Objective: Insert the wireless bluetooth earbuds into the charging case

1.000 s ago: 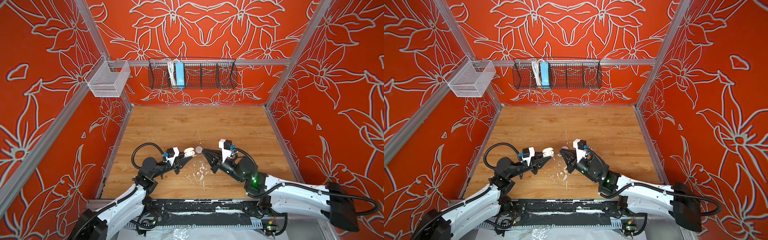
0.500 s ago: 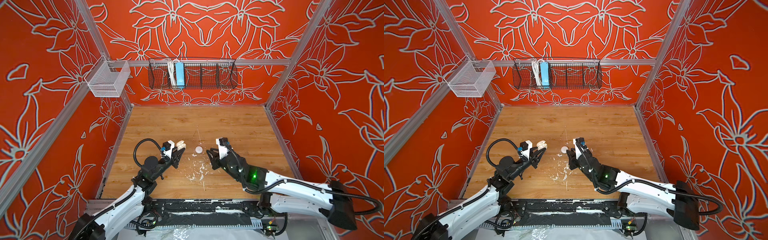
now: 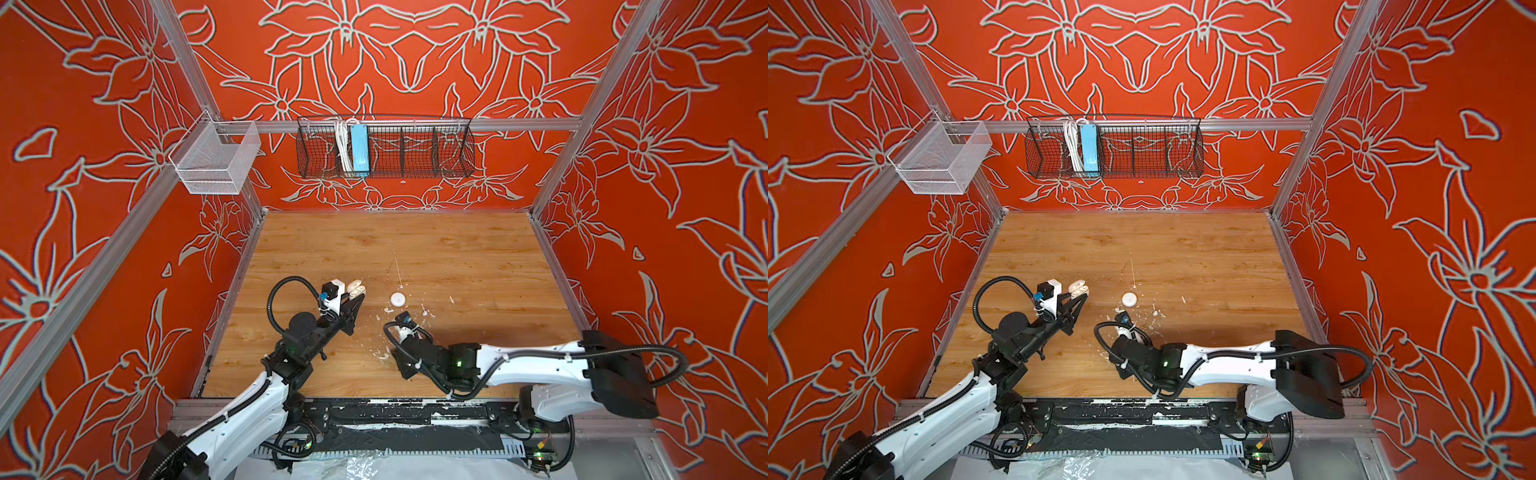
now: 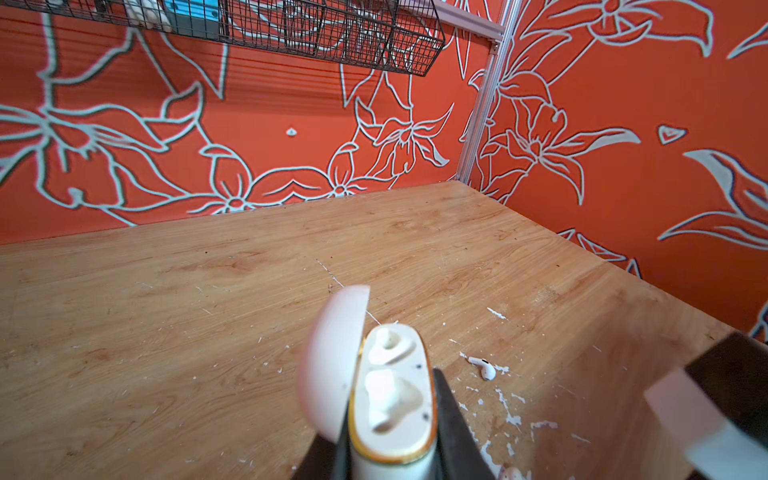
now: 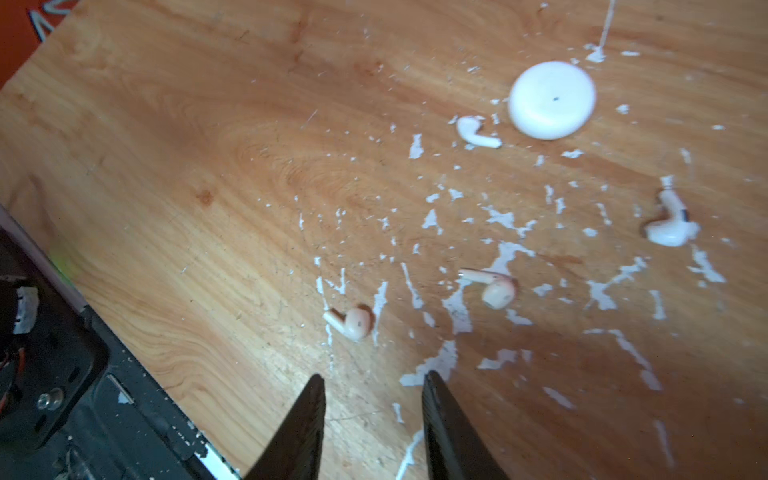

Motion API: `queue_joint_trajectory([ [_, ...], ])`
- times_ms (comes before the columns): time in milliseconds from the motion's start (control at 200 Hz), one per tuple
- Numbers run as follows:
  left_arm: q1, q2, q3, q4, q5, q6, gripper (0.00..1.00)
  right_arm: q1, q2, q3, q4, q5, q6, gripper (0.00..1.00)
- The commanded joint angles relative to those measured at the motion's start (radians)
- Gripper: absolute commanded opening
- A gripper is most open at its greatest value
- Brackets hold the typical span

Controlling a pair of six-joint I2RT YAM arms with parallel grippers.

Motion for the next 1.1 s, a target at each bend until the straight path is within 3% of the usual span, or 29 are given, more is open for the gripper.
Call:
queue_joint_trajectory([
  [0, 0.004, -0.012, 0.022, 0.009, 0.002, 0.006, 0.0, 0.029, 0.065, 0.057, -0.029, -0.002, 0.03, 0.41],
  [345, 0.004, -0.025, 0.024, 0.003, 0.017, 0.023, 0.0, 0.034, 0.216, 0.149, -0.106, 0.054, 0.07, 0.39],
  [1091, 0.004, -0.034, 0.023, 0.001, 0.026, 0.027, 0.0, 0.009, 0.349, 0.222, -0.139, 0.092, 0.096, 0.37],
])
